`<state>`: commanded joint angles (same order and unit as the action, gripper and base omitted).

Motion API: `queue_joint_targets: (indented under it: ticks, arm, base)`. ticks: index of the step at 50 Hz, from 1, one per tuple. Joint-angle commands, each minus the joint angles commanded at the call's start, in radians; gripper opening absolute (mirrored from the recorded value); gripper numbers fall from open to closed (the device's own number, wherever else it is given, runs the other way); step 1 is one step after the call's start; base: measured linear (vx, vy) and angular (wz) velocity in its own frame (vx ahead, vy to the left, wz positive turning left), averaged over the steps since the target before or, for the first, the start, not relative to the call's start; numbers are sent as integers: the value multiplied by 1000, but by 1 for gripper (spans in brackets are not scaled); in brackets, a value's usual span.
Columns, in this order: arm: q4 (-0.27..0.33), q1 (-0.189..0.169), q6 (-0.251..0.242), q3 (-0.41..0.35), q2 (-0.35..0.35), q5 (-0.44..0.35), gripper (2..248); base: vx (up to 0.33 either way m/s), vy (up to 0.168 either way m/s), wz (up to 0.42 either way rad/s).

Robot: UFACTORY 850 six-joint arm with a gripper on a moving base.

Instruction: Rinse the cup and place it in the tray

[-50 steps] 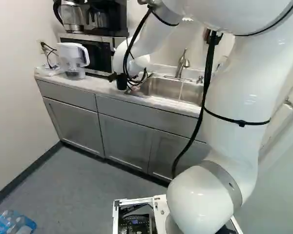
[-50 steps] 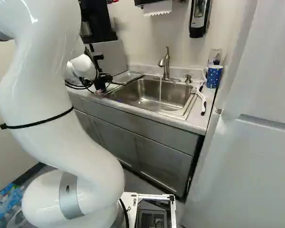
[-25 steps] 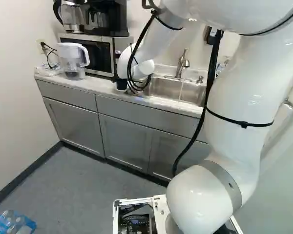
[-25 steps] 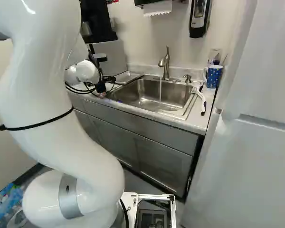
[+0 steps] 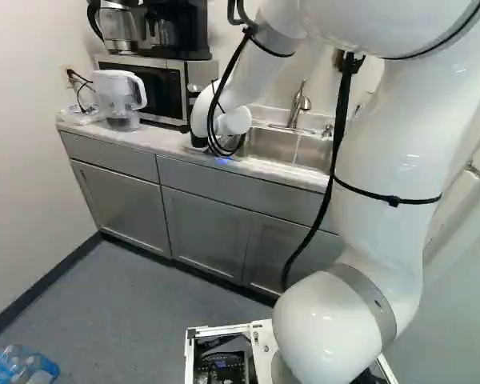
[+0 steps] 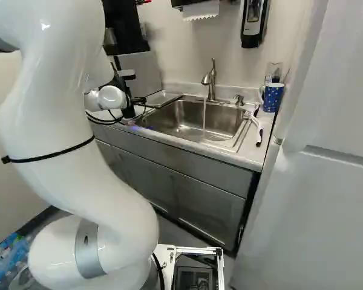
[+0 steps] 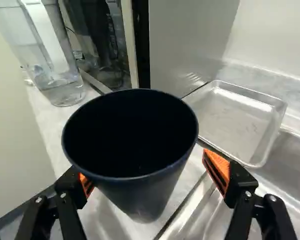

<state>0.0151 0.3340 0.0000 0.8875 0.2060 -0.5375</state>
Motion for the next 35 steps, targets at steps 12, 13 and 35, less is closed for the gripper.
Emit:
queue_joint_targets:
  ticks: [12,13,35]
  arm:
    - [0,3,0,-21,6,-81,247]
    - [0,3,0,-23,6,-88,247]
    - [0,7,0,-91,-9,-233,247]
  base:
    - [0,0,0]
    - [0,0,0]
    - [0,0,0]
